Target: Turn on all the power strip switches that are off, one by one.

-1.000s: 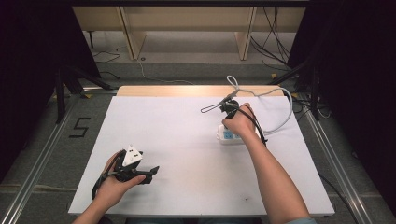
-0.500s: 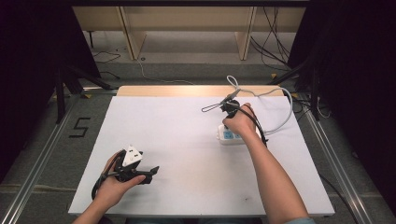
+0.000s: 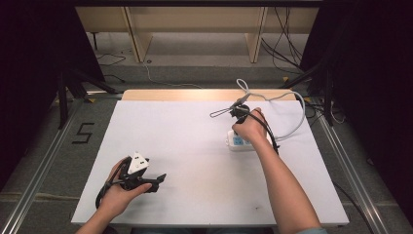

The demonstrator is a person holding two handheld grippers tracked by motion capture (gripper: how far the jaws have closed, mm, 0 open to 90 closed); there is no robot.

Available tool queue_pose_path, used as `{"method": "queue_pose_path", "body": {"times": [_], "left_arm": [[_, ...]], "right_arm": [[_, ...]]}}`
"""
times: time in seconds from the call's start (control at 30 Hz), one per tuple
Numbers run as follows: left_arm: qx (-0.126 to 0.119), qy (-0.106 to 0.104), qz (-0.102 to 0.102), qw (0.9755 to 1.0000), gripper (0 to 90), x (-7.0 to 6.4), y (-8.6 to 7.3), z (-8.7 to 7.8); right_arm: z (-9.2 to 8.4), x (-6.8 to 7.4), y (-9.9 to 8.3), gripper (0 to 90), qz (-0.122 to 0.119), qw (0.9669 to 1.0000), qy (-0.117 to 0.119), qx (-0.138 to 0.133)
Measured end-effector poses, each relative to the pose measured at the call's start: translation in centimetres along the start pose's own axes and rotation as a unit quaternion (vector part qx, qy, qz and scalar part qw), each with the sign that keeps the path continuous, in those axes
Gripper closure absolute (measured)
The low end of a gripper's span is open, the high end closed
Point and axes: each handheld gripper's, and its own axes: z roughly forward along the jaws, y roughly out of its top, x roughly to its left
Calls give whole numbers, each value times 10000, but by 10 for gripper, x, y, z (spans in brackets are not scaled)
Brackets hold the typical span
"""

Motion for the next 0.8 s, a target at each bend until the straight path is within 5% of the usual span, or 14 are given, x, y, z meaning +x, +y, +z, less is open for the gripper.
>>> {"method": "queue_pose_path", "body": {"times": [0.5, 0.8], "left_arm": [[9, 0, -47, 10000, 180, 2, -1, 1], [16, 1, -59, 10000, 180, 2, -1, 1]], "right_arm": [[-1, -2, -8, 900, 98, 9996, 64, -271], [-2, -2, -12, 900, -90, 9990, -61, -442]]}}
